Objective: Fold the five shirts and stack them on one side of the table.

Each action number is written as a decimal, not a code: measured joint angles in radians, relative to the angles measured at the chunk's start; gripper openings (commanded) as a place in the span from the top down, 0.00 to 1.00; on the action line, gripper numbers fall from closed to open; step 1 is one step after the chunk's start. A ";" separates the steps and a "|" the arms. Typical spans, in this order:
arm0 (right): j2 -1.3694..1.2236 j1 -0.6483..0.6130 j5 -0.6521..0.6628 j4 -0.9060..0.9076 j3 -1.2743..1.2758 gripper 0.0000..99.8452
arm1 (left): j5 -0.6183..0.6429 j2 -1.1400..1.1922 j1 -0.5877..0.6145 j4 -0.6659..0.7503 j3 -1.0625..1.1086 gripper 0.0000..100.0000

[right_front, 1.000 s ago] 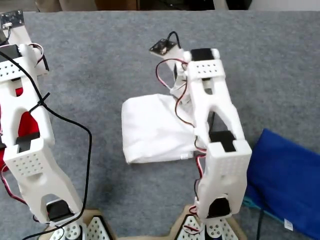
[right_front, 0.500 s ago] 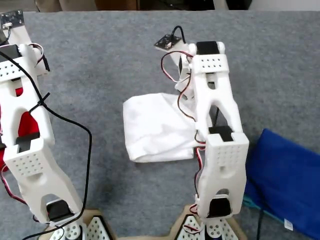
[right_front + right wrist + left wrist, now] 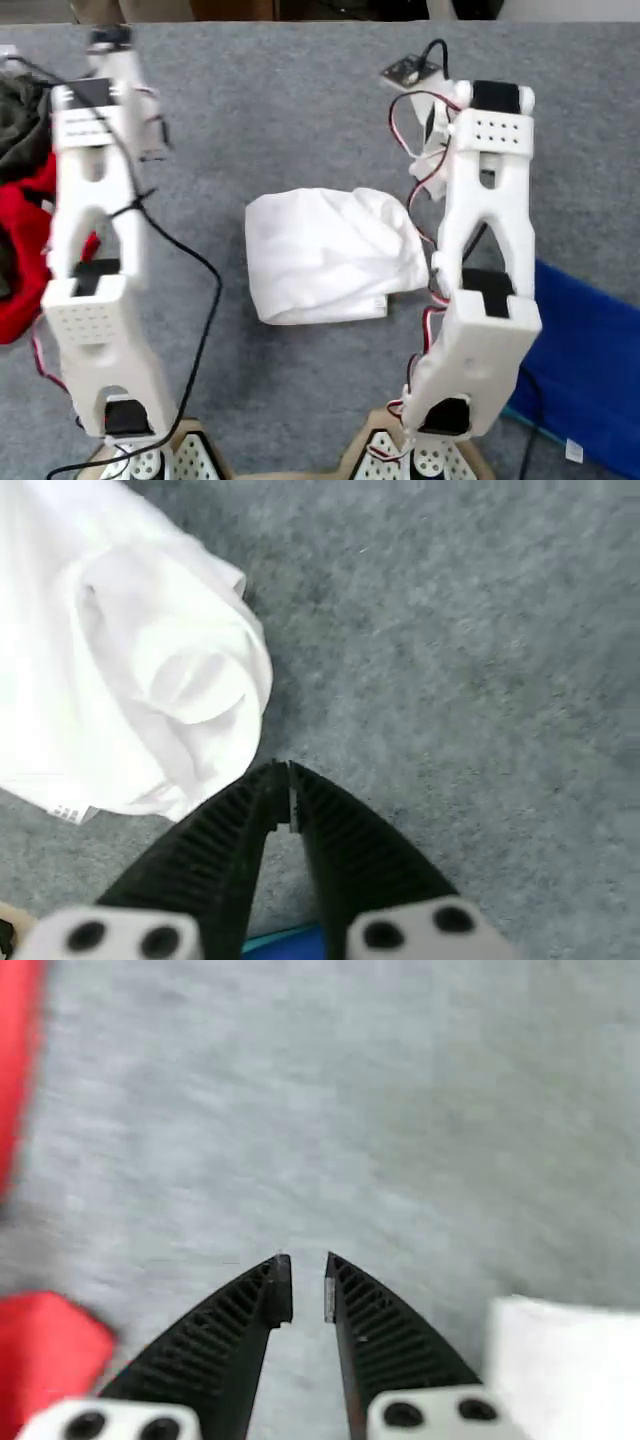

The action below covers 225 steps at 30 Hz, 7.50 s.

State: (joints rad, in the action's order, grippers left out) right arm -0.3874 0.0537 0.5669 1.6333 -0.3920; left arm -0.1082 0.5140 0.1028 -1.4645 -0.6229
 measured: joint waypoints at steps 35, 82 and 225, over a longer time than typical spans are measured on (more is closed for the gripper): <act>-0.069 -0.115 -0.049 -0.431 0.221 0.99 | 0.152 -0.459 -0.552 0.439 1.046 0.97; 0.637 -0.169 0.095 -0.411 1.046 0.99 | 0.178 -0.210 -0.298 0.562 0.798 0.97; -0.141 -0.135 0.222 -0.361 0.055 0.99 | 0.121 -1.013 -0.525 0.559 1.642 0.97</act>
State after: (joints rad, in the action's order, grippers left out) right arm -0.5286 -0.0813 0.7894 1.2727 -0.3368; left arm 0.0130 -0.4987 -0.4219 -0.9060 1.0188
